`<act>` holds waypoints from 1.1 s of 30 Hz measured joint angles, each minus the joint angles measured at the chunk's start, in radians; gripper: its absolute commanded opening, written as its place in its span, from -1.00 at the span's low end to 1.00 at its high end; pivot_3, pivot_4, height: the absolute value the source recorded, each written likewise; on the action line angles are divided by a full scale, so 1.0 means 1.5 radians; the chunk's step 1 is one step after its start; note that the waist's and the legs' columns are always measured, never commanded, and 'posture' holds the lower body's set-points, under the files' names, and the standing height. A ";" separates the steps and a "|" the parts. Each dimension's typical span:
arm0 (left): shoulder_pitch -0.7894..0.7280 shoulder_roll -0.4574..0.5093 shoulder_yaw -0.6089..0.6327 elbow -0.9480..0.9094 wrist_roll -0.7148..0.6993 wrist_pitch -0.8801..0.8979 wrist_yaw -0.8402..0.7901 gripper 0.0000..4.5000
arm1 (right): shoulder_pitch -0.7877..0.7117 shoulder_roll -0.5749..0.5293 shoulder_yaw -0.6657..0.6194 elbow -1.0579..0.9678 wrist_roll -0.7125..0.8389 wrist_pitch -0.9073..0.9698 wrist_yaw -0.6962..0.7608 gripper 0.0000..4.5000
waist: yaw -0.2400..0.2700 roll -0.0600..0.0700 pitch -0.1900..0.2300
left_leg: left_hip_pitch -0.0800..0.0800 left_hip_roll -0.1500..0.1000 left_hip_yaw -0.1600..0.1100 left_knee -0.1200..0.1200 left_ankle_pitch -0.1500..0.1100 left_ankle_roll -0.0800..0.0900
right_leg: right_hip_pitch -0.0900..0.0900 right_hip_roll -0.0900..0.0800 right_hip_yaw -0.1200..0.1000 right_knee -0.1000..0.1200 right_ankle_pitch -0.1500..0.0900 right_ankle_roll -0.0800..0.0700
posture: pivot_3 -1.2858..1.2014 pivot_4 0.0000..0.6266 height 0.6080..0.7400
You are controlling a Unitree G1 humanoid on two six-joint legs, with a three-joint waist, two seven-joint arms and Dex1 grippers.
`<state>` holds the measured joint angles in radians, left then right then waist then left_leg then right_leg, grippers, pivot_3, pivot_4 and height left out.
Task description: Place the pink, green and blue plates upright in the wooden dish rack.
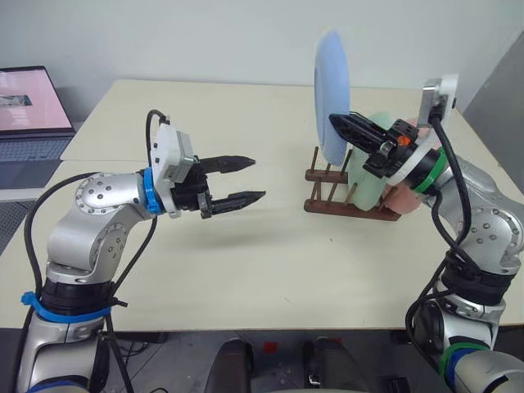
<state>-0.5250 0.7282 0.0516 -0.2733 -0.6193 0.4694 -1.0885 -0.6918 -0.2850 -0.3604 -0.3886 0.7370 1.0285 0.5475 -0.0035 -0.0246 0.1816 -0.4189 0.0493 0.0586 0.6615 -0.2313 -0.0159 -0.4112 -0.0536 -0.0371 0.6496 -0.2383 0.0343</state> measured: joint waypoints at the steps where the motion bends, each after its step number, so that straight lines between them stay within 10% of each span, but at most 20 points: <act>1: -0.004 0.001 -0.001 0.000 -0.009 0.011 -0.007 0.34 | 0.002 0.003 -0.005 0.009 0.010 0.001 -0.011 -1.00 | 0.000 0.000 0.000 | 0.000 0.000 0.000 0.000 0.000 0.000 | 0.000 0.000 0.000 0.000 0.000 0.000 | 0.03 -0.52 1.00; 25: -0.020 0.009 -0.002 -0.021 -0.012 0.022 -0.019 0.34 | 0.025 0.013 0.006 0.099 0.100 0.002 -0.164 -1.00 | 0.000 0.000 0.000 | 0.000 0.000 0.000 0.000 0.000 0.000 | 0.000 0.000 0.000 -0.001 0.000 0.000 | 0.03 -0.52 1.00; 33: -0.020 0.008 -0.004 -0.020 -0.003 0.015 -0.013 0.35 | 0.021 -0.028 0.032 0.094 0.086 -0.015 -0.180 0.15 | 0.000 0.000 0.000 | -0.001 0.000 0.000 -0.001 0.000 0.000 | -0.001 0.000 0.000 -0.001 0.000 0.000 | 0.03 -0.52 1.00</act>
<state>-0.5550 0.7409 0.0452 -0.3037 -0.6231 0.4918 -1.1073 -0.6608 -0.3274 -0.3124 -0.2481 0.8655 1.0061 0.2777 -0.0031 -0.0245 0.1817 -0.4208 0.0491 0.0582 0.6607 -0.2314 -0.0157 -0.4127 -0.0534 -0.0368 0.6479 -0.2385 0.0347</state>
